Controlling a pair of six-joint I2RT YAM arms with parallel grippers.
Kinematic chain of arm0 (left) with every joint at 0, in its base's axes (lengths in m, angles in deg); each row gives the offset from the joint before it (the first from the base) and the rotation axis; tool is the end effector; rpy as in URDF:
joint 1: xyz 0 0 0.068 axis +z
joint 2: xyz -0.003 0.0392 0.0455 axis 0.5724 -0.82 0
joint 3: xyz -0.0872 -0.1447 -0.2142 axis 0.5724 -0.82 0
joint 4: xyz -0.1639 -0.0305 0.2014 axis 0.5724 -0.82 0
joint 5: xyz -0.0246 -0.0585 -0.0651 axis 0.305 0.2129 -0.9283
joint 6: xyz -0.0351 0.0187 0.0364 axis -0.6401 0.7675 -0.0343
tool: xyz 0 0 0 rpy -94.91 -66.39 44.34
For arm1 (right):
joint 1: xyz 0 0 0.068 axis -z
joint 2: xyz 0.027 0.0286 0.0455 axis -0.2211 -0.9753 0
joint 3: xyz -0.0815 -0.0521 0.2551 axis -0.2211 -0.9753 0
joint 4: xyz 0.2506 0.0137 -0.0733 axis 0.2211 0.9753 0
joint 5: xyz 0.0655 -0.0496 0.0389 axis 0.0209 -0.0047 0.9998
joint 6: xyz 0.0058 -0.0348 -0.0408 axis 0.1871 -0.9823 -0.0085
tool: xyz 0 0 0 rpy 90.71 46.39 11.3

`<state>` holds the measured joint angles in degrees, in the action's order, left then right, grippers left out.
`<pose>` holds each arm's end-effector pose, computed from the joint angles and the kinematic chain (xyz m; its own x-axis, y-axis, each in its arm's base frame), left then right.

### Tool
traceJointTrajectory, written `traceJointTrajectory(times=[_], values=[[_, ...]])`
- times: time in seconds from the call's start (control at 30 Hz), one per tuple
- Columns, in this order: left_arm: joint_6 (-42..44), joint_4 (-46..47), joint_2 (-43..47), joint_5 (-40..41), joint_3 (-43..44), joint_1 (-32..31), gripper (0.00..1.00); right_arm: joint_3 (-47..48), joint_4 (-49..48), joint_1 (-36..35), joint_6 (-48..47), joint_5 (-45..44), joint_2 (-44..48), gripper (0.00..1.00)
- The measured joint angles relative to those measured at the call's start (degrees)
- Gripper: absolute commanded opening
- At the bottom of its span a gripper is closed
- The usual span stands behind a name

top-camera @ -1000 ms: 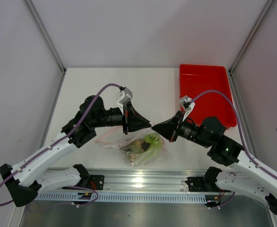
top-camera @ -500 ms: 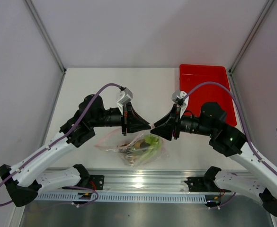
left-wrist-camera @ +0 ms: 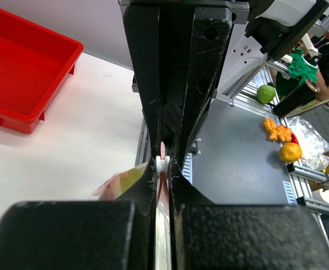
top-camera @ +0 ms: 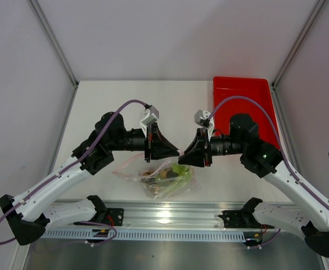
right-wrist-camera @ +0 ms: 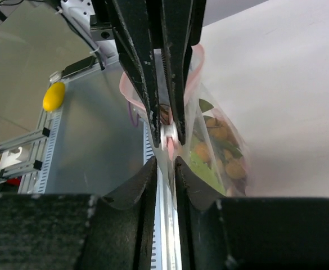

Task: Place the food in the zip-top bag and seal the zipper
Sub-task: Zip the zipper food storage bag at the center of the board.

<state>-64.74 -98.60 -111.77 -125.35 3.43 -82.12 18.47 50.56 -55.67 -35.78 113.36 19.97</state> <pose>0.1311 -0.1756 0.4080 -0.3893 0.0483 -0.9199 0.9204 0.0588 -0.3864 0.1284 0.1546 0.4000 -0.3204 -0.1527 -0.9349 -0.9472 0.0409 0.3180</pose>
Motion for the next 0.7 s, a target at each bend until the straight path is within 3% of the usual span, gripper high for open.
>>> traceJointTrajectory(times=[0.23,0.27,0.5,0.7], values=[[0.0,0.0,-0.8,-0.4,0.0,0.0,0.01,0.1,-1.4,0.1,0.2,4.5,-3.1,0.06],[0.0,0.0,-0.9,-0.5,0.0,0.0,0.01,0.3,-1.4,0.2,0.2,5.0,-3.7,0.00],[0.0,-0.4,-1.0,-0.4,0.0,0.0,0.01,0.5,-1.4,0.3,0.5,5.9,-4.9,0.00],[0.0,-1.5,-1.1,2.7,1.2,0.3,0.01,0.5,-2.2,-0.1,5.9,-2.5,-3.5,0.00]])
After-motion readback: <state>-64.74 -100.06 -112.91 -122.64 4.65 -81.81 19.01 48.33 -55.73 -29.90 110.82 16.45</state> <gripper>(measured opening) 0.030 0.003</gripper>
